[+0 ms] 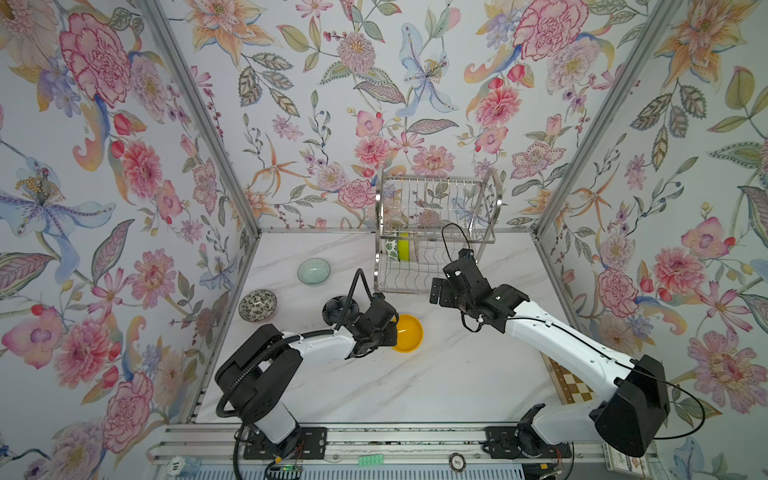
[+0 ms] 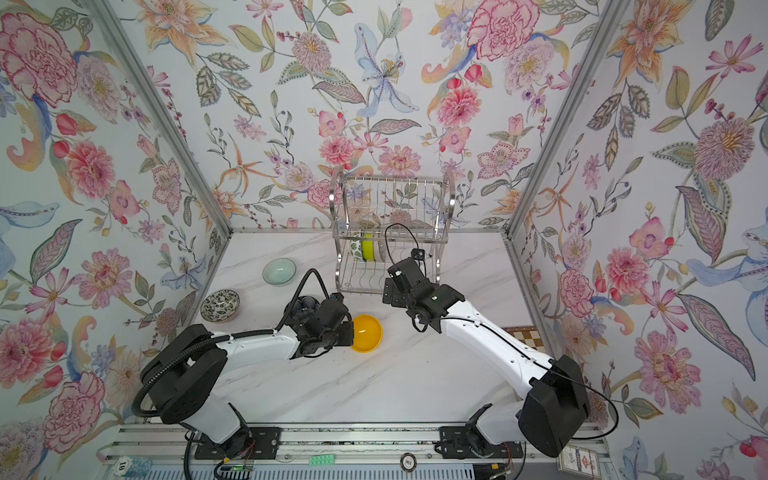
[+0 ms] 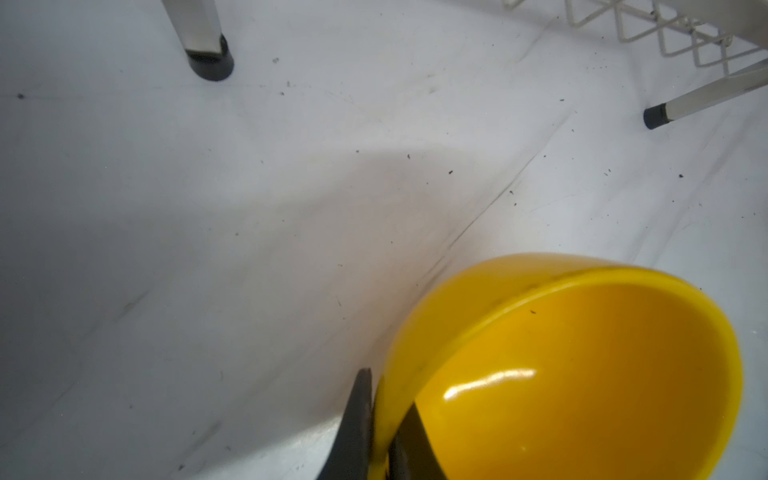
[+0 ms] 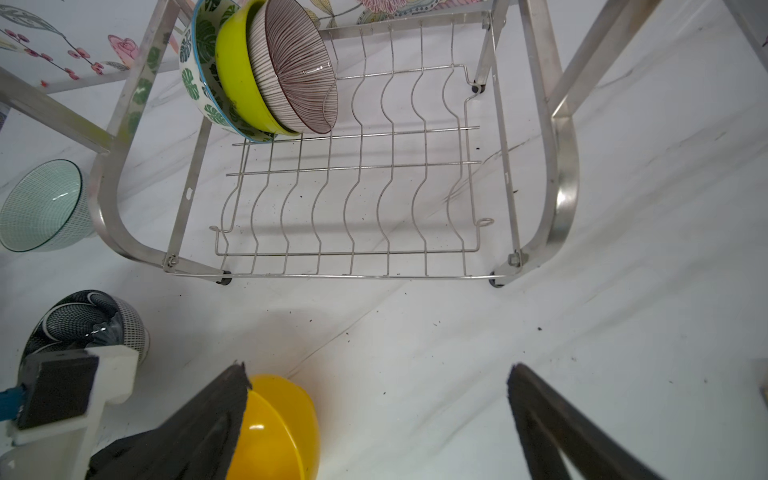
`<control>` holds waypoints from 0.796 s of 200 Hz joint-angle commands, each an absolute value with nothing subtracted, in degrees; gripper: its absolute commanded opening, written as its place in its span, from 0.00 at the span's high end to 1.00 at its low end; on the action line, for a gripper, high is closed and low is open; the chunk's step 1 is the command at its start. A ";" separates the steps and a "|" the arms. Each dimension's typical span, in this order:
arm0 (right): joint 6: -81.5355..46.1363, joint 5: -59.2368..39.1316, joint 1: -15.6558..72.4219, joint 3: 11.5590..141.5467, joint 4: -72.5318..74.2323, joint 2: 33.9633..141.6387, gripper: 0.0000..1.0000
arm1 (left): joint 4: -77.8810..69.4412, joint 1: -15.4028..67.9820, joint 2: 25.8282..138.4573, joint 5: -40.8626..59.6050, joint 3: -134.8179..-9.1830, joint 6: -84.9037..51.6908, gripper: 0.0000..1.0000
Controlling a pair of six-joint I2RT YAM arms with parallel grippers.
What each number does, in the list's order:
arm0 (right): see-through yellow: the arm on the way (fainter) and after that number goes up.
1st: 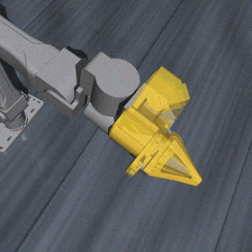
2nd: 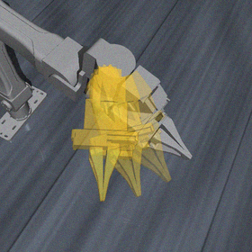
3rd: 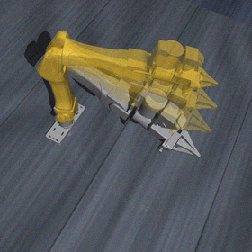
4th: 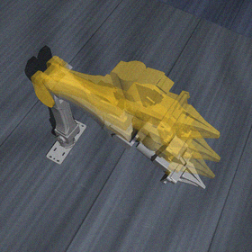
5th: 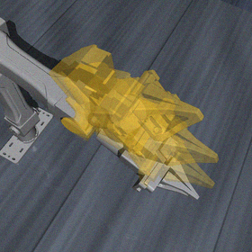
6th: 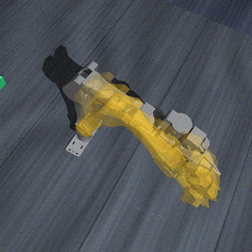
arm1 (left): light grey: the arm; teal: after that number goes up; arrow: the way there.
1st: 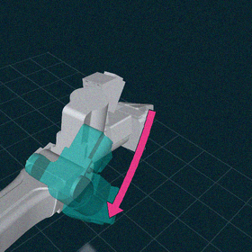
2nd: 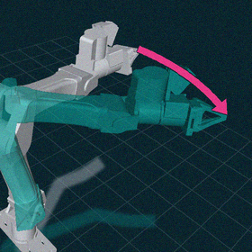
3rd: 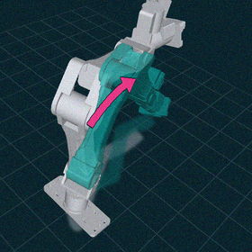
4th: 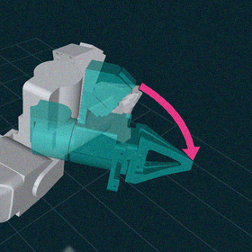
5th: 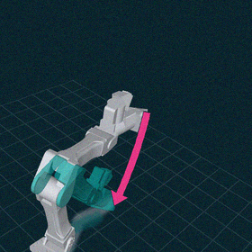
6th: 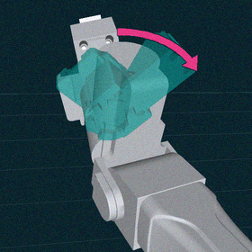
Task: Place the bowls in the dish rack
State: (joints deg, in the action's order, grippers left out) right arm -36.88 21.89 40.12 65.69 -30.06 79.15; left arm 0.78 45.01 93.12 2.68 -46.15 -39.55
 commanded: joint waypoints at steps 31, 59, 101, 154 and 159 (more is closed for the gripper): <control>-41.13 22.29 40.86 62.79 -26.02 78.00 0.01 | -1.16 45.02 92.50 -1.84 -45.60 -43.51 1.00; -41.11 22.24 40.94 63.68 -25.87 78.05 0.01 | -2.11 45.09 90.80 -3.82 -45.57 -43.78 1.00; -44.43 20.24 40.51 65.77 -25.31 79.51 0.01 | -3.90 45.45 87.01 -8.61 -45.98 -42.90 1.00; -55.72 15.13 39.33 68.24 -23.68 79.22 0.01 | -14.47 51.54 80.70 -28.50 -42.94 -38.24 1.00; -58.10 15.16 39.30 68.03 -23.14 78.53 0.01 | -15.70 52.13 80.68 -30.28 -42.92 -37.66 1.00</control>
State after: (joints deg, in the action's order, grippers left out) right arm -48.16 17.34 40.07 66.61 -25.17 80.03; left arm -6.98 49.36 82.91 -16.40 -44.21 -41.12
